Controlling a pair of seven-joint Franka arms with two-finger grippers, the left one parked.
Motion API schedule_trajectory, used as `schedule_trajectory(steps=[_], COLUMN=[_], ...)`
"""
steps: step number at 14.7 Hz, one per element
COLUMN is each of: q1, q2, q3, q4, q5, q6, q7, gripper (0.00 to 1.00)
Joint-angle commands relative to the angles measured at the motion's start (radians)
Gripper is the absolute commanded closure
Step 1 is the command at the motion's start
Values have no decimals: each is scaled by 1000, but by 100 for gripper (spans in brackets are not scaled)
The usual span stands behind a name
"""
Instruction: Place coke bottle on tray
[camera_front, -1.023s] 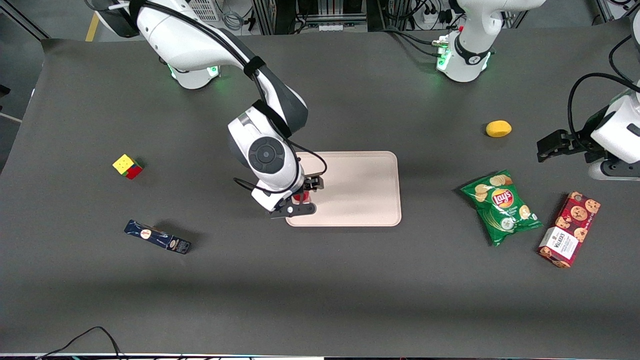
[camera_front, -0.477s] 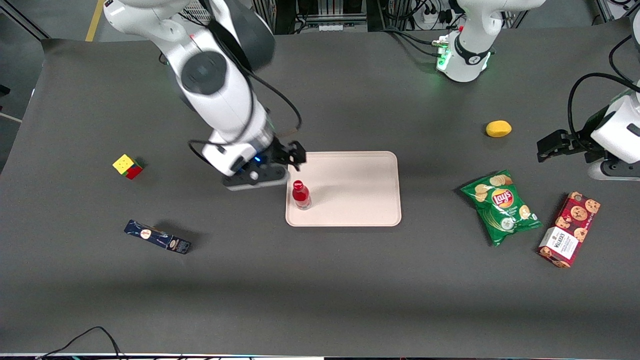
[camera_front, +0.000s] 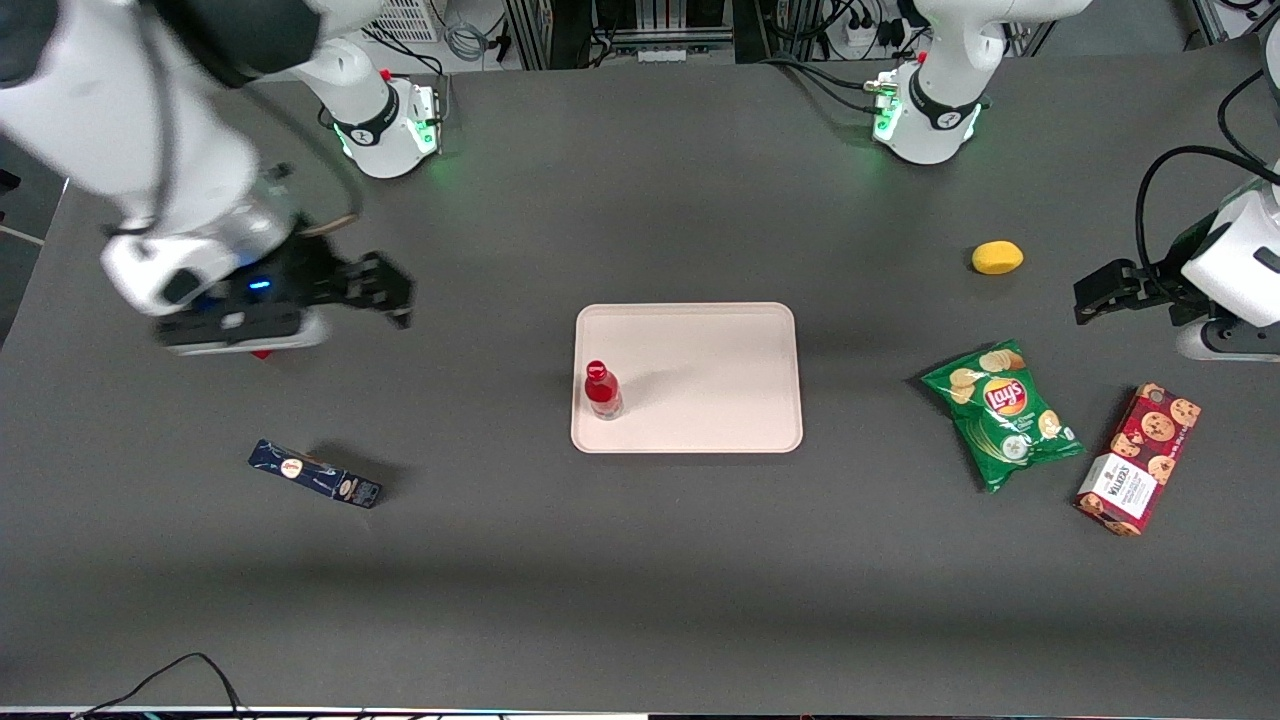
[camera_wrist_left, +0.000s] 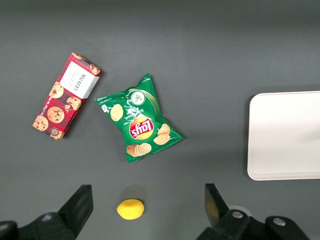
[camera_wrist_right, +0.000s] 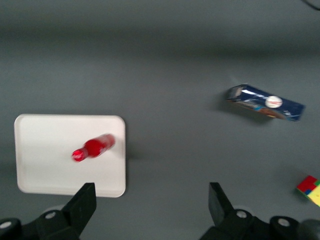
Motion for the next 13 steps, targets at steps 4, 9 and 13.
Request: schedule_trajectory(steps=[4,9,13], q1=[-191,-210,-271], q2=[-47,-61,-64], q3=[18,-15,-26], q4=[-33,-96,-107], q5=[-108,-102,-71], q6=[-13,20,27], q7=[-83,-80,-74], gripper=[0,0,0])
